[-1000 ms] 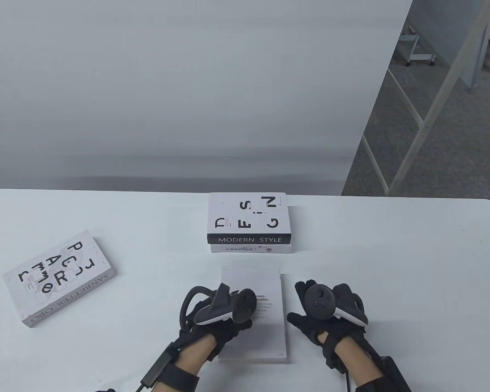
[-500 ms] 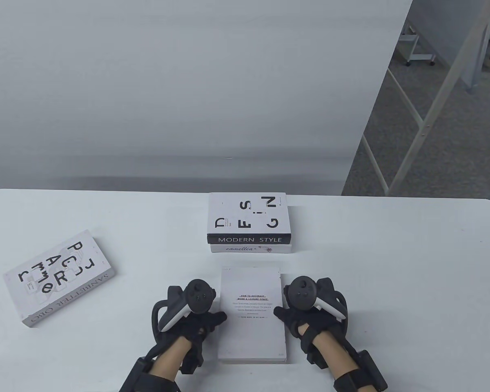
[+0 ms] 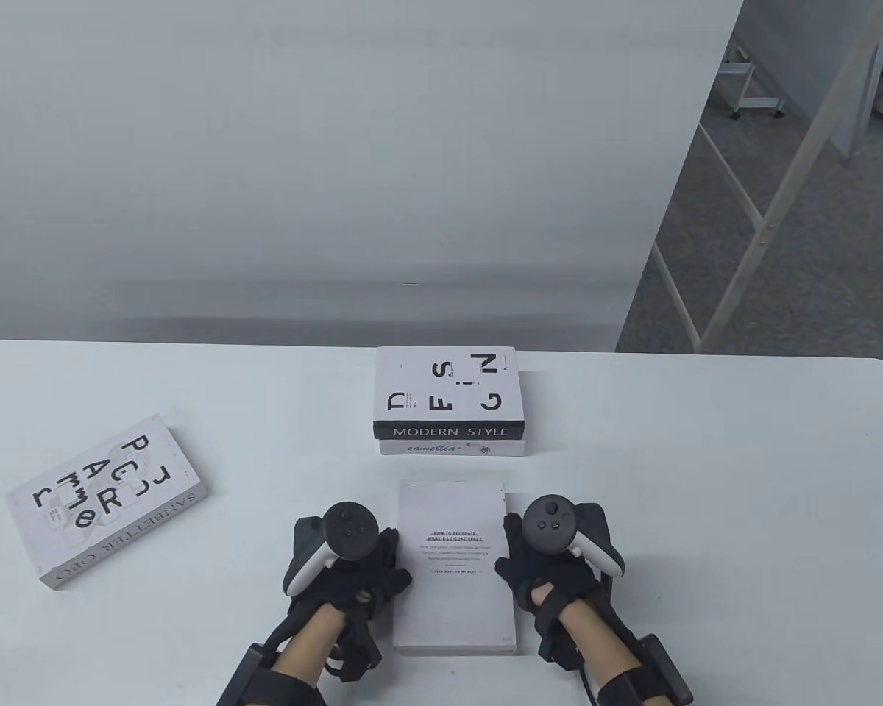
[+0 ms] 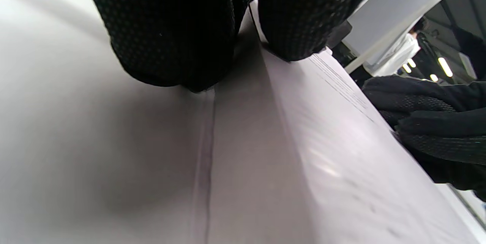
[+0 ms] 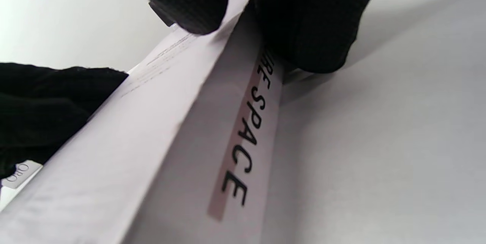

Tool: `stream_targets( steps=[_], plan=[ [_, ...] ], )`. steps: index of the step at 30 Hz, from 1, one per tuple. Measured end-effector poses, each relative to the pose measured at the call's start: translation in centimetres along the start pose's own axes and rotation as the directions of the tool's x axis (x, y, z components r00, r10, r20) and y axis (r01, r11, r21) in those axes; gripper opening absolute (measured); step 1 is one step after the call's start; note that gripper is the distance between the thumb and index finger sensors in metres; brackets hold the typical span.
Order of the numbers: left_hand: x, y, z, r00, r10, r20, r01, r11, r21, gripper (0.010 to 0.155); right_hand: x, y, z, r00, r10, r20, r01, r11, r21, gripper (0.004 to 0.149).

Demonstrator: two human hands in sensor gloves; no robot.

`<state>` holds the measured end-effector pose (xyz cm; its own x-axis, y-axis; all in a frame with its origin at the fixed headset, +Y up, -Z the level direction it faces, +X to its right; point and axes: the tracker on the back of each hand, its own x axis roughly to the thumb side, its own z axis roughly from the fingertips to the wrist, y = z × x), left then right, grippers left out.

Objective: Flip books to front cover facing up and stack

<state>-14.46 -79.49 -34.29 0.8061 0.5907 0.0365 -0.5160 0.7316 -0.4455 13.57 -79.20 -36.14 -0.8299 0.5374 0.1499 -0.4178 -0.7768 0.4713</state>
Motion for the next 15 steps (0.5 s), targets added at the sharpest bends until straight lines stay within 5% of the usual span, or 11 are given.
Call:
stream_targets(
  steps=[9,15],
  plan=[
    [-1.0,0.2,0.1,0.997,0.076,0.007,-0.076,0.997,-0.021,0.070,1.4,-1.5,1.5,0.994,0.027,0.109,-0.002,0.975,-0.223,0.056],
    [-1.7,0.5,0.1,0.995,0.102,0.006,-0.102,0.994,-0.046,0.070,4.0,-1.1,3.0,0.912,0.351,0.214,-0.255,0.891,-0.375,0.055]
  ],
)
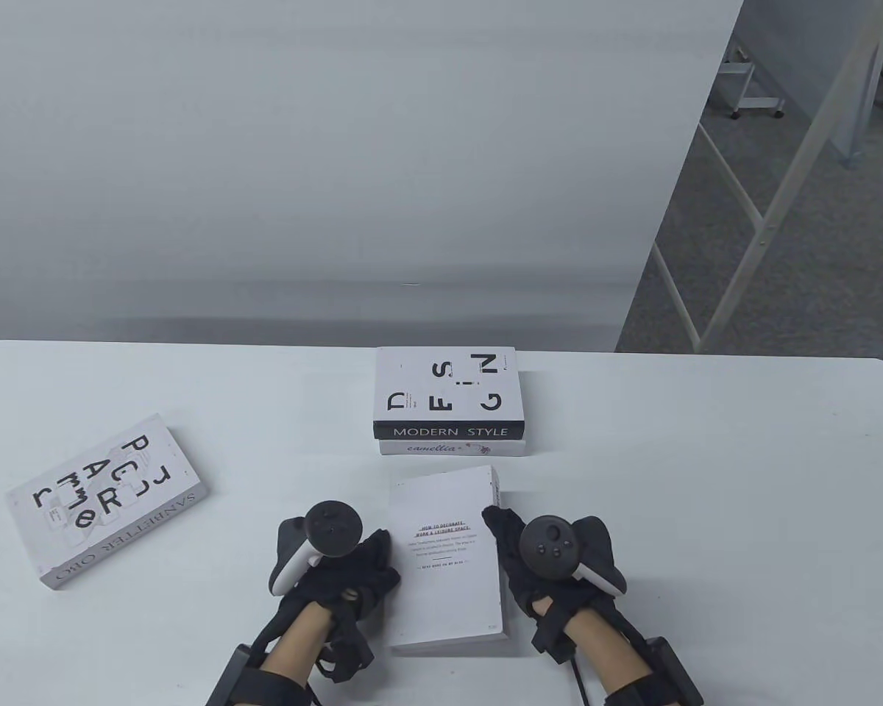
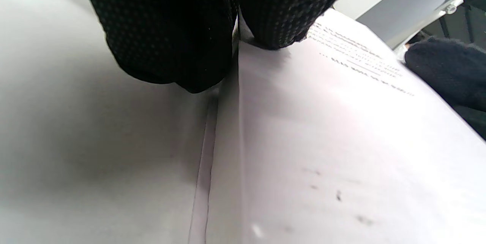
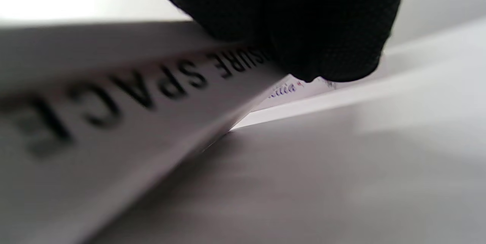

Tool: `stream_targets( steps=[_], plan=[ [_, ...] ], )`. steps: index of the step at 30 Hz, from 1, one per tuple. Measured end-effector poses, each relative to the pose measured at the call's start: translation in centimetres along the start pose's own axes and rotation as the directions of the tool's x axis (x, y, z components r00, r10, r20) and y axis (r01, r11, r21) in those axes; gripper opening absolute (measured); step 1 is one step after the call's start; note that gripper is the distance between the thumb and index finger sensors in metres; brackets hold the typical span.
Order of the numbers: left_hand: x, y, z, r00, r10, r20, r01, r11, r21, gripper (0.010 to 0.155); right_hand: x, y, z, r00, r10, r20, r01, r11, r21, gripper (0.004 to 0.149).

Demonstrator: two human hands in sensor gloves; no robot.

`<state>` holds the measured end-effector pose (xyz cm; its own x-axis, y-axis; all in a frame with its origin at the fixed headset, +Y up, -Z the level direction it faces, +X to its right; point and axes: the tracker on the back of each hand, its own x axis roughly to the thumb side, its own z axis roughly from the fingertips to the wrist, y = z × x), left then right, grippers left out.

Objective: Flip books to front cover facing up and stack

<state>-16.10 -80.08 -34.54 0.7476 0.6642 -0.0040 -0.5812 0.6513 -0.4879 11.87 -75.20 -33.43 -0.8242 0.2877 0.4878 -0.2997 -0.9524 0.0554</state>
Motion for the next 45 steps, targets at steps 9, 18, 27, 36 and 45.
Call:
stream_targets(
  steps=[9,18,27,36,45],
  plan=[
    [-0.3,0.5,0.1,0.999,-0.030,-0.034,0.031,0.999,0.021,0.065,1.7,0.2,1.2,0.977,0.108,0.182,-0.109,0.994,-0.003,0.069],
    [-0.2,0.7,-0.1,0.994,-0.103,-0.038,0.104,0.994,0.034,0.063,2.0,0.8,1.1,0.966,0.131,0.222,-0.139,0.990,0.019,0.079],
    [1.7,1.0,-0.1,0.957,-0.288,0.016,0.288,0.957,0.033,0.071,1.7,0.0,1.3,0.963,0.168,0.211,-0.150,0.984,-0.098,0.073],
    [4.0,8.1,4.3,0.810,-0.577,-0.106,0.572,0.736,0.361,0.076,-1.2,-1.4,1.3,0.996,-0.066,0.052,0.073,0.985,-0.155,0.071],
    [5.3,10.7,8.2,0.734,-0.676,-0.069,0.639,0.653,0.407,0.092,-3.0,-2.0,1.2,0.899,-0.424,-0.108,0.394,0.892,-0.222,0.072]
  ],
)
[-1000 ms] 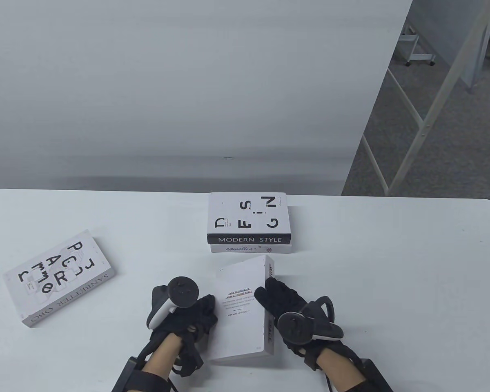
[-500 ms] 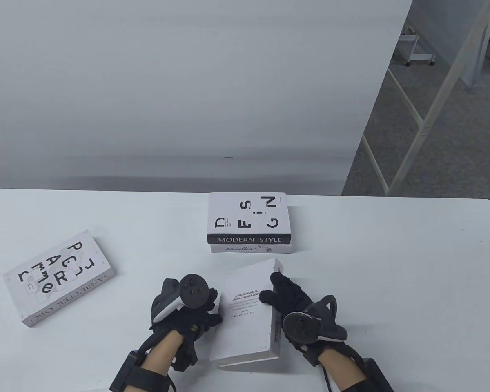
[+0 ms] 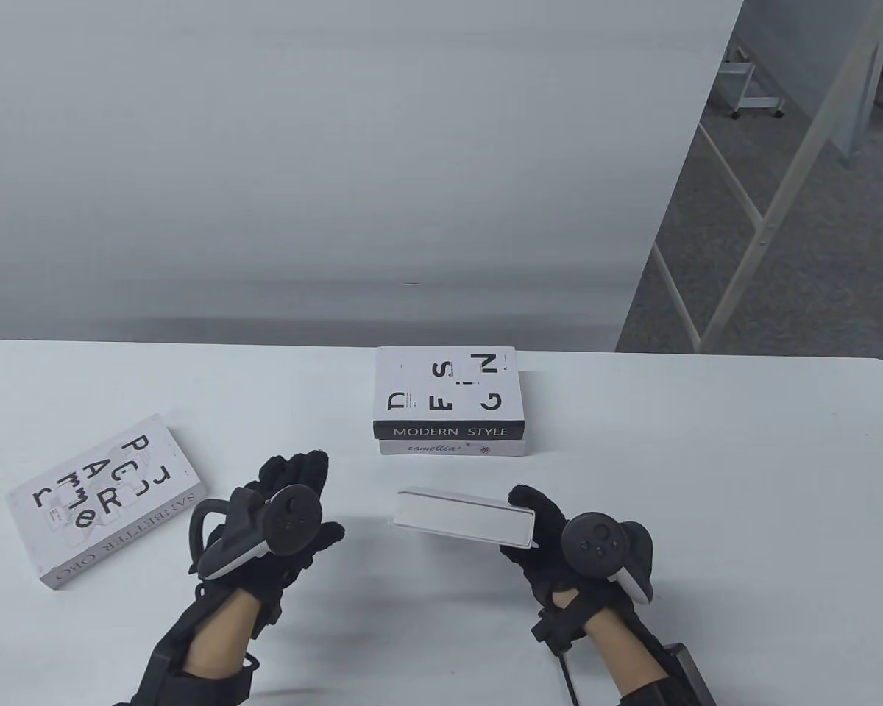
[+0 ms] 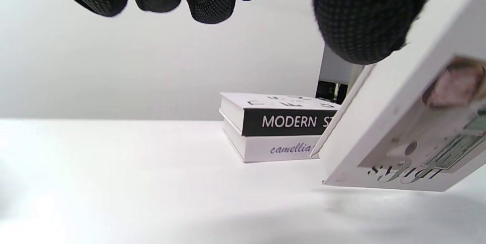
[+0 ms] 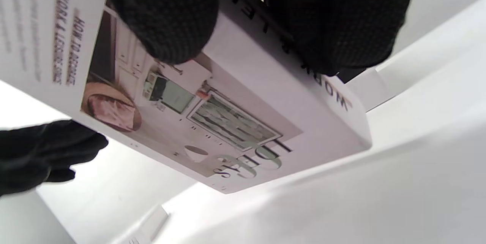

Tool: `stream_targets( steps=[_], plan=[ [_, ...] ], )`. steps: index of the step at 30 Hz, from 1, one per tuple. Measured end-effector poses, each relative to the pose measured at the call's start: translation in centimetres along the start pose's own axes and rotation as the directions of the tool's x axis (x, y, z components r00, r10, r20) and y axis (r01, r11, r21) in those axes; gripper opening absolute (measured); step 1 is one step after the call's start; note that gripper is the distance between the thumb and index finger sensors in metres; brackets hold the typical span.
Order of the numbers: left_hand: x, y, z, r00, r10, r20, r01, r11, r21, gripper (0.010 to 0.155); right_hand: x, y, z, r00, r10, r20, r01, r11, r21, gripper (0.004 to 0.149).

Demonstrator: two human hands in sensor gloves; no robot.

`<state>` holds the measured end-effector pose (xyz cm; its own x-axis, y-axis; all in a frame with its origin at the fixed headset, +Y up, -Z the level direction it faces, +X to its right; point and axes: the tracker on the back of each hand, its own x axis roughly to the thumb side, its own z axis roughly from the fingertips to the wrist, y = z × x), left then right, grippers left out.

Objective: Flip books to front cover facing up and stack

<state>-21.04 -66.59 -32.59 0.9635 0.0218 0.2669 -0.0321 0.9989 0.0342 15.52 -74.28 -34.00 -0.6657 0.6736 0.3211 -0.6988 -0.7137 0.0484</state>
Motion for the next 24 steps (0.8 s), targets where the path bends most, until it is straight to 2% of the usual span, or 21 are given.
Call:
stream_targets(
  steps=[7,16,20,23,24],
  plan=[
    [0.8,2.1,1.2,0.997,-0.082,0.011,0.082,0.996,0.035,0.099,0.5,-0.8,-1.0,0.968,-0.223,-0.112,0.218,0.975,-0.050,0.073],
    [-0.3,4.0,2.6,1.000,-0.031,0.003,0.031,0.996,0.088,0.102,2.0,-0.2,-5.4,0.841,-0.472,-0.263,0.463,0.881,-0.097,0.073],
    [-0.6,4.2,2.9,0.999,-0.052,-0.002,0.052,0.995,0.081,0.105,2.2,0.9,-8.0,0.754,-0.560,-0.343,0.549,0.824,-0.141,0.073],
    [-0.5,4.3,3.1,0.998,-0.057,0.004,0.056,0.995,0.087,0.105,1.9,2.7,-10.0,0.638,-0.641,-0.427,0.641,0.749,-0.167,0.073],
    [-0.6,4.4,3.1,0.999,-0.051,0.003,0.050,0.995,0.086,0.105,1.9,3.0,-10.3,0.618,-0.650,-0.442,0.651,0.738,-0.175,0.073]
  ],
)
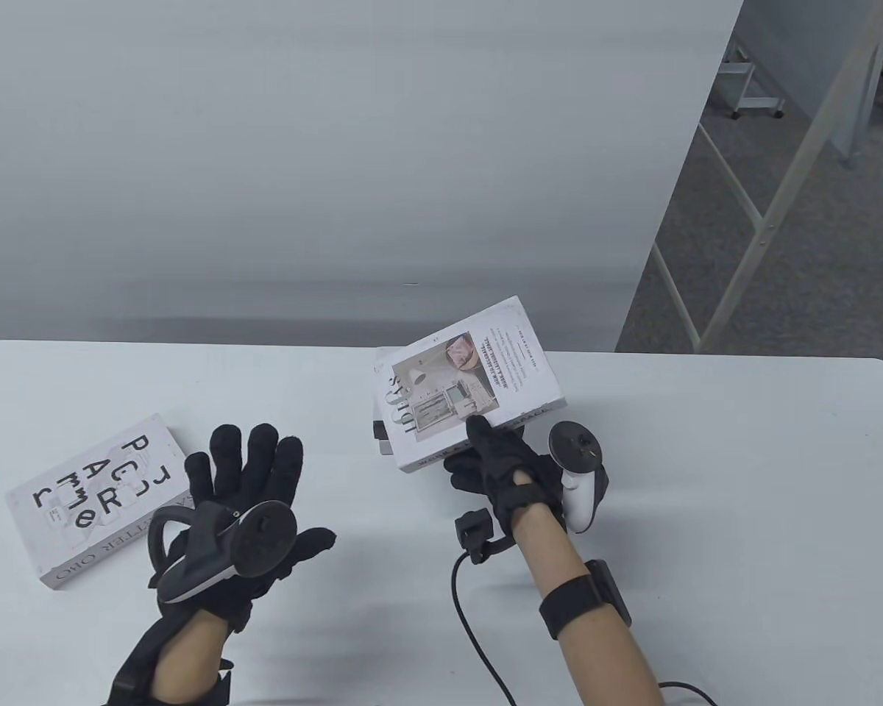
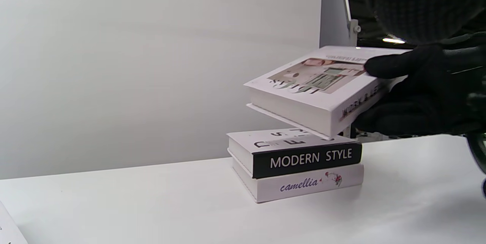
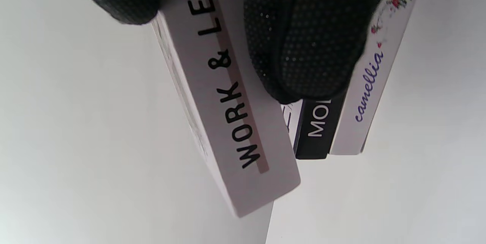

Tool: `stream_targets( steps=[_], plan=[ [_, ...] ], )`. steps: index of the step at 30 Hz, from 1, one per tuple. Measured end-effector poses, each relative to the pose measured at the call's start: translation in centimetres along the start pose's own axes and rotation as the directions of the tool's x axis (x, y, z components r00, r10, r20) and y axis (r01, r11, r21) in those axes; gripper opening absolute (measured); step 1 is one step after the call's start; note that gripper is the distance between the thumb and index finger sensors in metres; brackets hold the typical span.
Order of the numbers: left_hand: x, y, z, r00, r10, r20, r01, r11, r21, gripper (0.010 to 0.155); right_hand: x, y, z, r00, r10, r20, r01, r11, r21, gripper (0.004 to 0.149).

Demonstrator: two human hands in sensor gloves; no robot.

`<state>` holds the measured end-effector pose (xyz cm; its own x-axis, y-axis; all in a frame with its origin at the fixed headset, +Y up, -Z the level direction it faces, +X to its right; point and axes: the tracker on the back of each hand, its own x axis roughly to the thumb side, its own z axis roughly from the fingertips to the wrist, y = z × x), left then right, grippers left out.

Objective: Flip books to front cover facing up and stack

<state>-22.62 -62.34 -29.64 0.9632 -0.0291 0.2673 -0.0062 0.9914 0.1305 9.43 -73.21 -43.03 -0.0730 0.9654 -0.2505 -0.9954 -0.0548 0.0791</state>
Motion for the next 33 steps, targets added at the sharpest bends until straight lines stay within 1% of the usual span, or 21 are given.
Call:
stream_targets(
  steps=[2,6,10,13,17,25,30,33],
  plan=[
    [-0.3,0.2,0.1,1.000,0.022,-0.002,-0.022,1.000,0.013,0.105,-0.3,0.9,-1.1,0.998,-0.041,-0.044,0.041,0.999,-0.013,0.073],
    [-1.1,0.6,0.4,0.999,0.045,-0.016,-0.045,0.998,0.032,0.105,-0.7,2.2,-2.8,0.992,-0.091,-0.092,0.086,0.995,-0.055,0.073],
    [-1.5,0.8,0.5,0.998,0.065,-0.019,-0.064,0.997,0.039,0.104,-1.7,3.5,-3.8,0.984,-0.124,-0.124,0.117,0.991,-0.066,0.072],
    [-1.6,0.8,0.5,0.997,0.073,-0.019,-0.072,0.997,0.035,0.104,-2.4,4.1,-4.3,0.973,-0.181,-0.145,0.171,0.982,-0.081,0.073],
    [-1.6,0.9,0.5,0.997,0.077,-0.020,-0.076,0.997,0.028,0.104,-2.6,4.4,-4.6,0.961,-0.228,-0.159,0.218,0.973,-0.081,0.073],
    [-1.5,0.8,0.4,0.996,0.082,-0.018,-0.082,0.996,0.016,0.104,-2.6,4.6,-4.5,0.947,-0.272,-0.170,0.258,0.961,-0.102,0.074],
    [-1.4,0.7,0.3,0.997,0.080,-0.018,-0.080,0.997,0.009,0.104,-2.6,5.0,-4.7,0.948,-0.259,-0.187,0.258,0.966,-0.031,0.075],
    [-1.4,0.8,0.3,0.997,0.081,-0.020,-0.081,0.997,0.008,0.103,-2.5,5.1,-4.8,0.953,-0.247,-0.178,0.246,0.969,-0.027,0.074]
  ],
)
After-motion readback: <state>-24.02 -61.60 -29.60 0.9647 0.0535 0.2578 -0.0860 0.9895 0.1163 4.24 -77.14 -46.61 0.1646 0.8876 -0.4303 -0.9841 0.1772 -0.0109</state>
